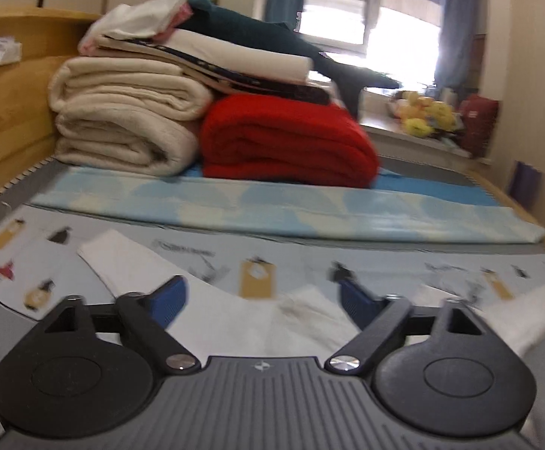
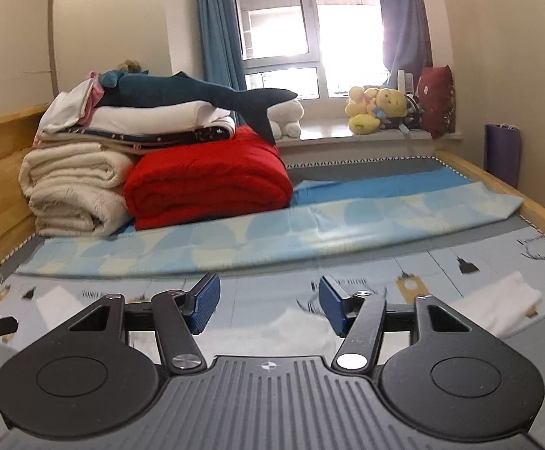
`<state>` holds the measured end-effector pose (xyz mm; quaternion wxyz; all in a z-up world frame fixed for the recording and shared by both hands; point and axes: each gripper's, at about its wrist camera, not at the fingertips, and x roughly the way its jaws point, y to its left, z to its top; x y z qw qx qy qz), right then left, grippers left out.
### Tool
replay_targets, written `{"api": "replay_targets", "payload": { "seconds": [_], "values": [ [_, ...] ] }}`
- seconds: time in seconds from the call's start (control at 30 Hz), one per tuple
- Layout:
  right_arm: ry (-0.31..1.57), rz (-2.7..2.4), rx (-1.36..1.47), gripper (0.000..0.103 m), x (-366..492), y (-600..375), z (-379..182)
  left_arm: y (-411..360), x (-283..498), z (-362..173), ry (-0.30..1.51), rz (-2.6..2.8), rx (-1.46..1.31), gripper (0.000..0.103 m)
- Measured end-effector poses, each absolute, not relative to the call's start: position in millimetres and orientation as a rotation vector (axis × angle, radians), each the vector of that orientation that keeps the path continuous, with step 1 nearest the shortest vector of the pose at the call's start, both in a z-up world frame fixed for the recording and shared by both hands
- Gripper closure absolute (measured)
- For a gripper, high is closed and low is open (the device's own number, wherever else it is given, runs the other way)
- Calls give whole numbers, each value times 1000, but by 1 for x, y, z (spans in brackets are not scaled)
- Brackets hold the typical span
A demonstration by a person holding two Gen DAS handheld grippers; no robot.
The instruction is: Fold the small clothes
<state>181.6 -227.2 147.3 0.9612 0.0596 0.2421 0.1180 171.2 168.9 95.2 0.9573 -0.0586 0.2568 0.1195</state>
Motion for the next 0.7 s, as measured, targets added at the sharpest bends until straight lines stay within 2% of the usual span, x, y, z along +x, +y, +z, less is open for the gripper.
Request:
{"api": "replay_targets", "payload": {
  "seconds": [0.1, 0.27, 0.33, 0.37, 0.5, 0.57, 0.7],
  "values": [
    [481, 246, 132, 29, 213, -218, 146, 192, 197, 72, 549, 304, -125, 7],
    [519, 268, 81, 28, 241, -212, 103, 235, 238, 41, 673, 374, -263, 8],
    [632, 245, 99, 28, 256, -209, 86, 247, 252, 32, 690, 390, -249, 15],
    [663, 250, 127, 28, 264, -208, 82, 253, 259, 26, 701, 408, -240, 22],
    [647, 271, 118, 29, 280, -198, 84, 284, 281, 1, 737, 460, -295, 51],
    [646, 288, 117, 31, 288, -190, 84, 302, 290, -13, 752, 499, -333, 60],
    [654, 318, 114, 33, 296, -178, 80, 344, 301, -36, 746, 565, -451, 61]
  ]
}}
